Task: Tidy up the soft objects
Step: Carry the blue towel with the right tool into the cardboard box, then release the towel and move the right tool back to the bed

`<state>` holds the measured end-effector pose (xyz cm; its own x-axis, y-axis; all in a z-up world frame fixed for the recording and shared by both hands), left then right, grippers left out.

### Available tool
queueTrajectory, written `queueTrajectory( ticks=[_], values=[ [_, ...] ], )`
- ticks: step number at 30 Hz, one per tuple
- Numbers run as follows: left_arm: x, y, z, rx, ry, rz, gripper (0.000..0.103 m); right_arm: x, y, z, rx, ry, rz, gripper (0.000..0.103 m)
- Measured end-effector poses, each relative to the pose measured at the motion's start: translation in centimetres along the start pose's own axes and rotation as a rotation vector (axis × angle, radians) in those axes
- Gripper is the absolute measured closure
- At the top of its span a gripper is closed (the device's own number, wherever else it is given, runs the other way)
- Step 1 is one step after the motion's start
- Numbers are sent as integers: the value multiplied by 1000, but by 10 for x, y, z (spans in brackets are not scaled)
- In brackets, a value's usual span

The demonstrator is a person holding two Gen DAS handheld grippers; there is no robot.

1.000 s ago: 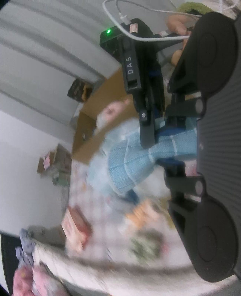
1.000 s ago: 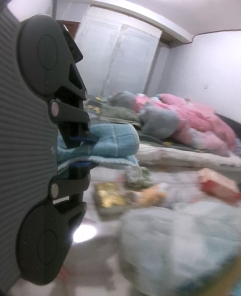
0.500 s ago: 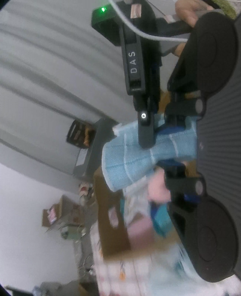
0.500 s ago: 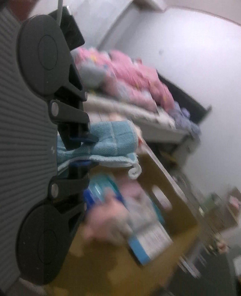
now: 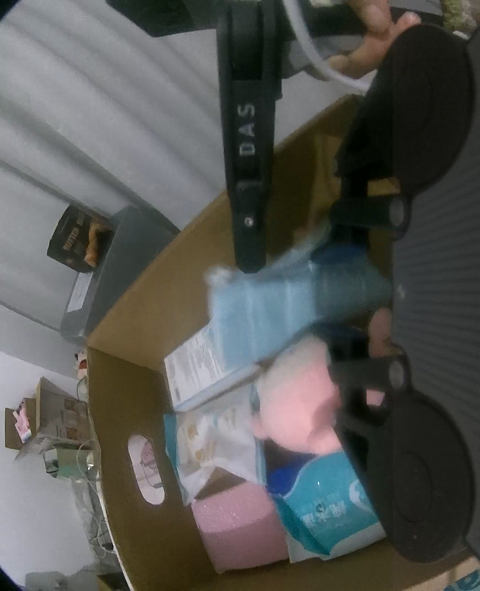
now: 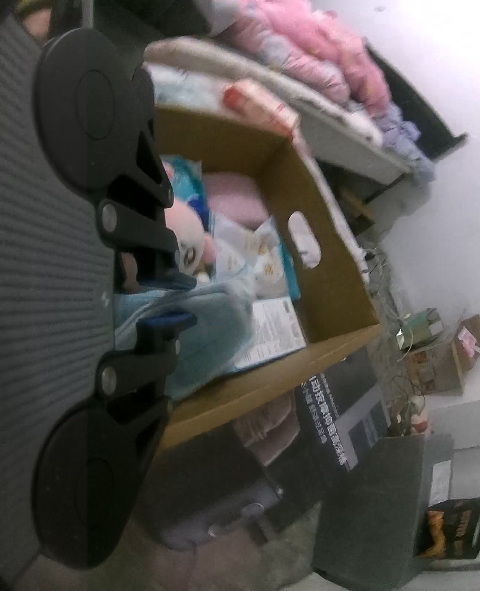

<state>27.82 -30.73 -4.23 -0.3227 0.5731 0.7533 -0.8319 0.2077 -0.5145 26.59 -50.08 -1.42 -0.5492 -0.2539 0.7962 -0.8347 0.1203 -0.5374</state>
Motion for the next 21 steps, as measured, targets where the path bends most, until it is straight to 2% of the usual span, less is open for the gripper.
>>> queueTrajectory(
  ticks=[5,10,14,19,21],
  values=[
    [11,-3,-7,8,15,3,67,-14,-6,-8,49,39,-13,86],
    [32,-3,-1,6,13,32,57,2,-6,-8,21,39,43,74],
    [62,1,1,-2,21,72,47,31,-1,-5,-56,-14,105,70],
    [120,19,-5,-14,12,137,39,70,20,-18,-140,-143,184,62],
    [148,30,-14,0,-7,171,35,80,31,-30,-152,-186,200,62]
  ],
)
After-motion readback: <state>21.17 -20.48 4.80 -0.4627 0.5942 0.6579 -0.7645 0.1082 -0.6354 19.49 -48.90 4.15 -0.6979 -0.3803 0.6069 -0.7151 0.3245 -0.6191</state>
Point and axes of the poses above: each gripper's, at about its wrist camera, not at the fingertips, and x roughly against the way its jaws point, z to its right, y to its underside, the point moved 1 cm from there along -x, roughly the way its jaws point, and after that the axes turned 2 degrees about x, right-handed, at the moved point
